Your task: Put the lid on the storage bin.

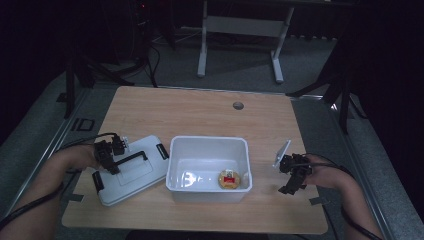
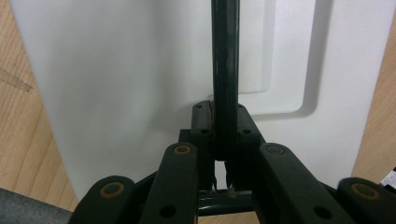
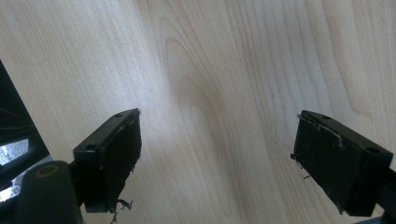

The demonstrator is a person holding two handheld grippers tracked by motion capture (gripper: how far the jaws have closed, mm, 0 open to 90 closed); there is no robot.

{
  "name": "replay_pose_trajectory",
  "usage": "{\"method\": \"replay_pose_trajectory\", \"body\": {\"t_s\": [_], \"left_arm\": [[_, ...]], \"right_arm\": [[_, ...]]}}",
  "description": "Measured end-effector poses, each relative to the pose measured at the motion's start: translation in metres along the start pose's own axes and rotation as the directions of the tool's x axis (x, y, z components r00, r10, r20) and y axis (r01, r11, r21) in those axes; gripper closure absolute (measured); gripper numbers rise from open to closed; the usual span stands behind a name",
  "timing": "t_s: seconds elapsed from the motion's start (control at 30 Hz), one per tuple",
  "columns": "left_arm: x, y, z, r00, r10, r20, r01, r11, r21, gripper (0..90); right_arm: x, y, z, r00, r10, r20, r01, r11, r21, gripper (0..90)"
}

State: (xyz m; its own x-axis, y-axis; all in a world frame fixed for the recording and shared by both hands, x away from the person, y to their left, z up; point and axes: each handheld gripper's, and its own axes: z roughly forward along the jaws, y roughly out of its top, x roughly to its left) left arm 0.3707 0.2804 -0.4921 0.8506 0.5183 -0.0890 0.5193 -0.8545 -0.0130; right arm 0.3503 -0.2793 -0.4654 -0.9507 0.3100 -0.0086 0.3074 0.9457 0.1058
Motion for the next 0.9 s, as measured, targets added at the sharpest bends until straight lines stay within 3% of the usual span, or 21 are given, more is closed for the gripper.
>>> {"method": "replay_pose_trajectory", "body": {"t_s": [0.17,0.4,0.9], "left_arm": [[0.0,-0.002,0.0,0.9995,-0.024,0.02,0.024,0.9997,-0.005,83.3],[0.0,-0.011,-0.005,0.9995,-0.009,0.029,0.01,0.9999,-0.014,83.5],[-0.007,-0.038,-0.038,0.9998,0.013,0.017,-0.013,0.999,-0.044,83.5]], "right_arm": [[-0.003,0.002,0.002,0.9999,-0.008,-0.011,0.008,1.0,-0.014,14.8],[-0.005,0.003,0.006,0.9997,-0.015,-0.017,0.015,1.0,0.006,14.8],[-0.006,0.004,0.008,0.9998,-0.006,-0.021,0.006,0.999,-0.034,14.7]]}}
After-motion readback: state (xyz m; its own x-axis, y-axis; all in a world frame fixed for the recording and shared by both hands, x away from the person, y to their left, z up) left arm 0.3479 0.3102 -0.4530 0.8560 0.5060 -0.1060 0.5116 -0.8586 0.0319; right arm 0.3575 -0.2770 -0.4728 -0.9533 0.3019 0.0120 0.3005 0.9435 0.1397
